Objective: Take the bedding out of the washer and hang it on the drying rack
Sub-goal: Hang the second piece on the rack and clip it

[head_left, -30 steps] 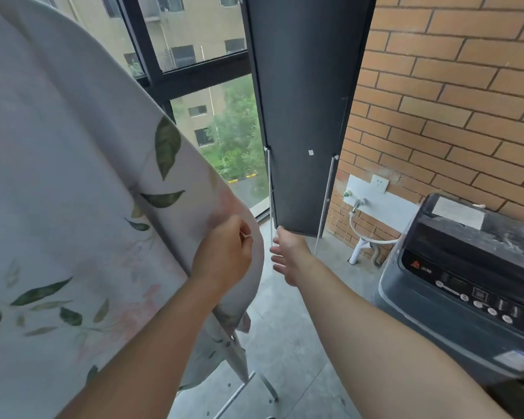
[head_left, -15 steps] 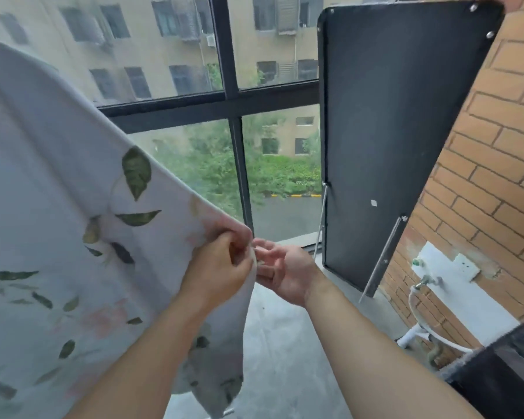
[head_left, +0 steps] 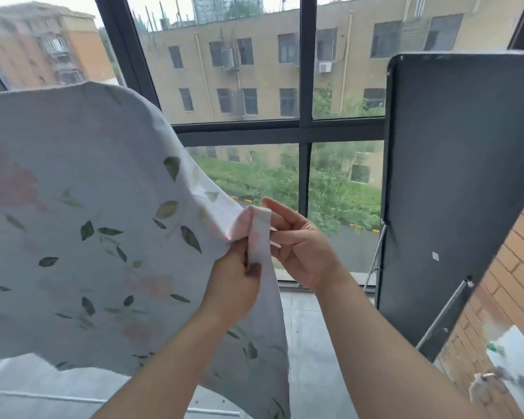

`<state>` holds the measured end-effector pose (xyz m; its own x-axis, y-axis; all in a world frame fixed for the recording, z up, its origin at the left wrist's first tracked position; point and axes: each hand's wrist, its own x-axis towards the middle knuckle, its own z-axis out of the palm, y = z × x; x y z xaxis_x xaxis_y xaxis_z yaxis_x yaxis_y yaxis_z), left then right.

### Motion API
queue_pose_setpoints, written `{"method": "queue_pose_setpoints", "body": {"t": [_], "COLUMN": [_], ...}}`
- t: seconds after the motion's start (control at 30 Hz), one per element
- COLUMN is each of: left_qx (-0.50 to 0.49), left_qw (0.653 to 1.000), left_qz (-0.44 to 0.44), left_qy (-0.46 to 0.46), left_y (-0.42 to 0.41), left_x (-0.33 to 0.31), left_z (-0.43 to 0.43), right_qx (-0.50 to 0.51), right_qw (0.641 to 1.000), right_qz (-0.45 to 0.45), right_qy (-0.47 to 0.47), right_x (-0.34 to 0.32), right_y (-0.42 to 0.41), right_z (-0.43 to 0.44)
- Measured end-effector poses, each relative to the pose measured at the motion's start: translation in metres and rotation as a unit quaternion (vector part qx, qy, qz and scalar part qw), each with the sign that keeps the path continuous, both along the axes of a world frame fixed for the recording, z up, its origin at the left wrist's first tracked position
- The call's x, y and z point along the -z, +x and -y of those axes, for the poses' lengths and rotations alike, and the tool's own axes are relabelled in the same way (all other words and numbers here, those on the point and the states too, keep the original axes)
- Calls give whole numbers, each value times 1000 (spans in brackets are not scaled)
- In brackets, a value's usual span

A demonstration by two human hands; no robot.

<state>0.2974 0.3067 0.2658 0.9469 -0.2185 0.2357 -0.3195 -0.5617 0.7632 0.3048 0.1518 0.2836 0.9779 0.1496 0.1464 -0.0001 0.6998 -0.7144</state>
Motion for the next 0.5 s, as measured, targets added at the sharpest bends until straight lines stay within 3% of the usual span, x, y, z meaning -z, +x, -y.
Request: {"method": "queue_pose_setpoints", "body": {"t": [0.2, 0.33, 0.43, 0.5], "left_qx": [-23, -19, 14, -16], "left_qw": [985, 973, 986, 988], "left_qz": [-81, -91, -52, -29], "left_qy": [-147, -211, -156, -149], "left_y": [-10, -16, -17, -18], "left_x": [-13, -29, -37, -45], "left_z": [-16, -23, -30, -34], "right_qx": [132, 210, 166, 120], "right_qw": [985, 929, 903, 918], "right_qz": [16, 18, 12, 12], "right_qy": [-108, -306, -397, -377], "right_x": [-9, -6, -4, -9], "right_y": [0, -1, -1, 0], "right_z": [0, -8, -15, -19]}}
